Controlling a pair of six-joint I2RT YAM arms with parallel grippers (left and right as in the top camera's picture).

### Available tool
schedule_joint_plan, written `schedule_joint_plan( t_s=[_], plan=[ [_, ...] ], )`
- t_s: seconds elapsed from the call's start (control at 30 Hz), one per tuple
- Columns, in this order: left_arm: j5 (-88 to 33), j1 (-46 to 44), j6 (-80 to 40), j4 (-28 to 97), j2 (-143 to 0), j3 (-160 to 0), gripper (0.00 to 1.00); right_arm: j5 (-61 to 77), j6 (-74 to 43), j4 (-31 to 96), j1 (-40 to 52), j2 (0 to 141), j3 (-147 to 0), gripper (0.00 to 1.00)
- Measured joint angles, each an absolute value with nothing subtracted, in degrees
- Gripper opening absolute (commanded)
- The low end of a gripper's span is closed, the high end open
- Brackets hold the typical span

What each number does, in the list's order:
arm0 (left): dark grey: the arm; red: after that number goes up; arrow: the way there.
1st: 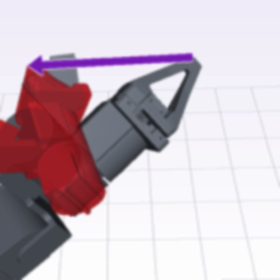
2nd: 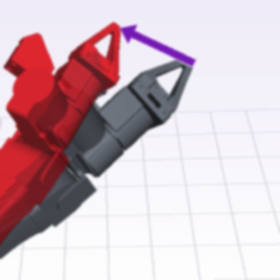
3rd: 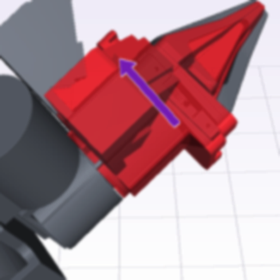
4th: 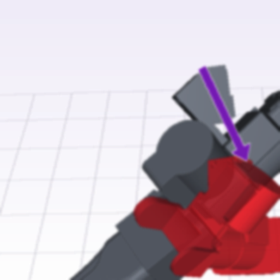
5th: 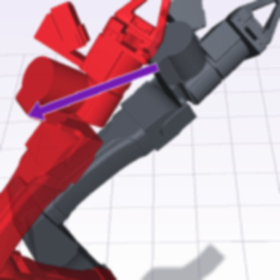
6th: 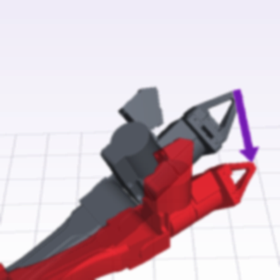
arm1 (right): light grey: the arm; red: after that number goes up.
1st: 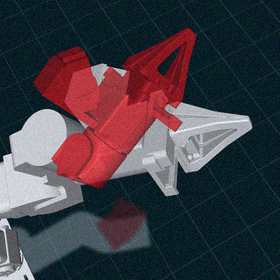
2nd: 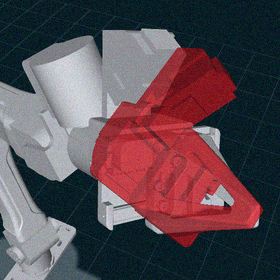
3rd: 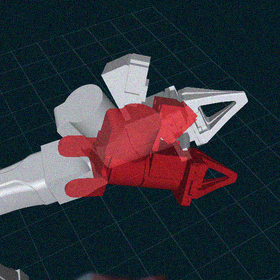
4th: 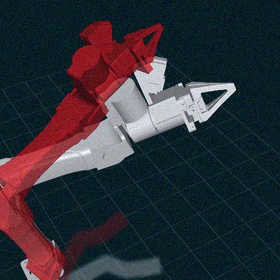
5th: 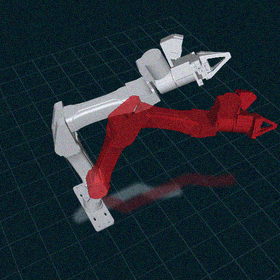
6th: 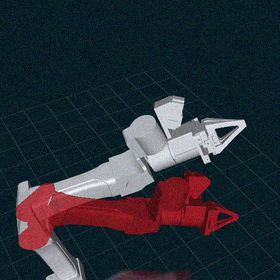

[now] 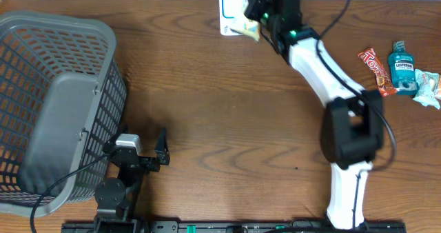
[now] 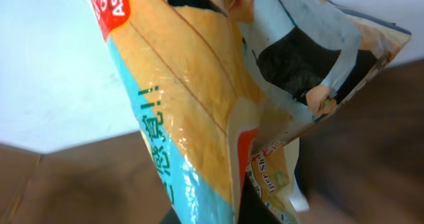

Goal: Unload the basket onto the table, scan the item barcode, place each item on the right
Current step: 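Hold the snack bag's barcode in front of the white scanner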

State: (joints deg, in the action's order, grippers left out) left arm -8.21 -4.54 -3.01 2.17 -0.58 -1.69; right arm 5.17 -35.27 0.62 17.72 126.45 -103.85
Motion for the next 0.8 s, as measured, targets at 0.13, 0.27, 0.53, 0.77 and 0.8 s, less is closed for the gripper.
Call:
schedule_joint_plan(
  t_s=[0.13,0.27,0.53,0.77,0.8],
  plan=[
    [-8.2,-4.5,-3.0,2.2,-0.6,-1.7,0.98,4.1,-35.6,4.2,18.0,135.9,-115.4,0.01],
    [-8.2,-4.5,-3.0,2.2,-0.6,-1.7,0.98,2.0,-35.6,6.9,19.0,141.5,-123.2,0.01],
    [-8.2,-4.5,-3.0,2.2,-0.6,-1.7,0.98,-2.1,-35.6,6.6,21.0,142.1,-126.2,0.01],
    [-8.2,-4.5,-3.0,2.2,-0.6,-1.7,0.98,-4.3,-34.9,9.0,21.1,142.1,-126.9,0.01],
    [-8.2,-4.5,-3.0,2.2,-0.6,-1.7,0.98,-4.6,-34.7,10.7,21.1,142.1,-127.4,0.01]
  ],
)
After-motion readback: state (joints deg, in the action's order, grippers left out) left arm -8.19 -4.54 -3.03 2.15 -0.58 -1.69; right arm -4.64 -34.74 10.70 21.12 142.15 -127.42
